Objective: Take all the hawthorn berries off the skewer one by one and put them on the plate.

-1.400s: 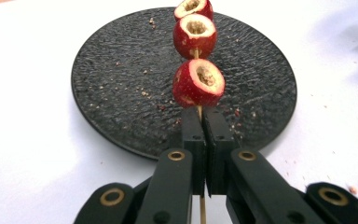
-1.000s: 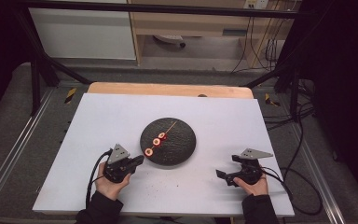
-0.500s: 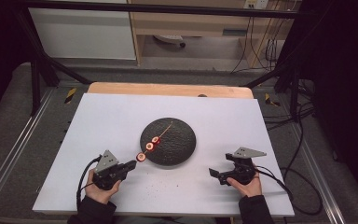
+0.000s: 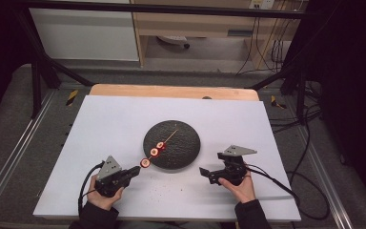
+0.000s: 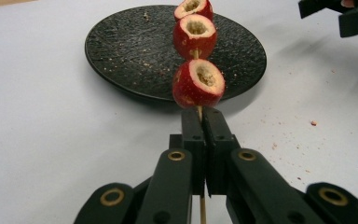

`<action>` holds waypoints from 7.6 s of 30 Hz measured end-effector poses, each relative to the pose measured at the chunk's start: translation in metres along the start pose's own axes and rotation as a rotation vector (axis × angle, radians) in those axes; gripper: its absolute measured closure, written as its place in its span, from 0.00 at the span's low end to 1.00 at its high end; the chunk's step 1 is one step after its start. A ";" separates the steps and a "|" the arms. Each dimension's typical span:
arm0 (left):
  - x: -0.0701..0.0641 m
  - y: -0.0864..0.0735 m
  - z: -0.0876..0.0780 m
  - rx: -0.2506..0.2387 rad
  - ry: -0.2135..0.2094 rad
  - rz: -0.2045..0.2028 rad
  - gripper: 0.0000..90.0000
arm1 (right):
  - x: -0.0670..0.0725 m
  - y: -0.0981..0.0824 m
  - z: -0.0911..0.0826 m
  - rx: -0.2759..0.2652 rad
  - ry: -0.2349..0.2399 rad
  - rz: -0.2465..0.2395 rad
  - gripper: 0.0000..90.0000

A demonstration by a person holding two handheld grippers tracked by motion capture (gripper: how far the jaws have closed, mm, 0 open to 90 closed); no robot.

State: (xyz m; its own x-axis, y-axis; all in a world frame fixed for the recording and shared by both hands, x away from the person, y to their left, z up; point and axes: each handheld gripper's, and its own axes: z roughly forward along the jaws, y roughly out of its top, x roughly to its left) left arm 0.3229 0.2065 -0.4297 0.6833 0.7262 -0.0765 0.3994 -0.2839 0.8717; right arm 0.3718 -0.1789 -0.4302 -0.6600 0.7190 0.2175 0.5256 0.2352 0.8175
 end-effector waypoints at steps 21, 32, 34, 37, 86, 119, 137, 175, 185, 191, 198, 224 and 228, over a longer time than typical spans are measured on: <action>-0.013 -0.001 0.005 0.005 -0.021 0.038 0.98 | 0.040 0.049 0.062 -0.078 0.136 0.093 0.23; -0.019 -0.001 0.006 -0.005 -0.033 0.047 0.98 | 0.041 0.052 0.076 -0.087 0.178 0.151 0.43; -0.020 0.000 0.007 -0.005 -0.036 0.052 0.98 | 0.040 0.051 0.077 -0.083 0.188 0.158 0.47; -0.021 0.000 0.007 -0.004 -0.036 0.053 0.98 | 0.041 0.051 0.078 -0.083 0.209 0.179 0.53; -0.013 0.000 -0.007 -0.066 -0.023 0.032 0.98 | -0.006 0.100 0.048 -0.214 0.064 0.231 0.71; -0.008 0.000 -0.008 -0.067 -0.009 0.013 0.98 | 0.001 0.048 0.116 0.054 0.036 0.188 0.70; -0.008 0.000 -0.006 -0.062 -0.009 0.010 0.98 | 0.019 0.062 0.078 -0.025 0.053 0.076 0.14; -0.012 0.000 -0.005 -0.059 -0.020 0.022 0.98 | 0.073 0.061 0.090 -0.047 0.260 0.059 0.44; -0.013 0.000 -0.003 -0.055 -0.023 0.022 0.98 | 0.074 0.060 0.094 -0.030 0.305 0.089 0.63; -0.013 0.000 -0.004 -0.058 -0.025 0.023 0.98 | 0.072 0.061 0.092 -0.022 0.314 0.088 0.67; -0.013 0.001 -0.006 -0.069 -0.026 0.023 0.98 | 0.069 0.067 0.087 -0.031 0.283 0.086 0.67; -0.013 0.003 -0.010 -0.094 -0.024 0.024 0.98 | 0.048 0.096 0.066 -0.066 0.189 0.080 0.67; -0.012 0.003 -0.010 -0.095 -0.022 0.022 0.98 | 0.043 0.101 0.064 -0.072 0.180 0.085 0.67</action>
State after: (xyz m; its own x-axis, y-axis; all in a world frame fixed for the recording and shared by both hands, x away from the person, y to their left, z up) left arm 0.3092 0.2032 -0.4212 0.7047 0.7064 -0.0663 0.3250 -0.2383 0.9152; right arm 0.4311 -0.0827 -0.3722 -0.7039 0.6041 0.3737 0.5479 0.1268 0.8269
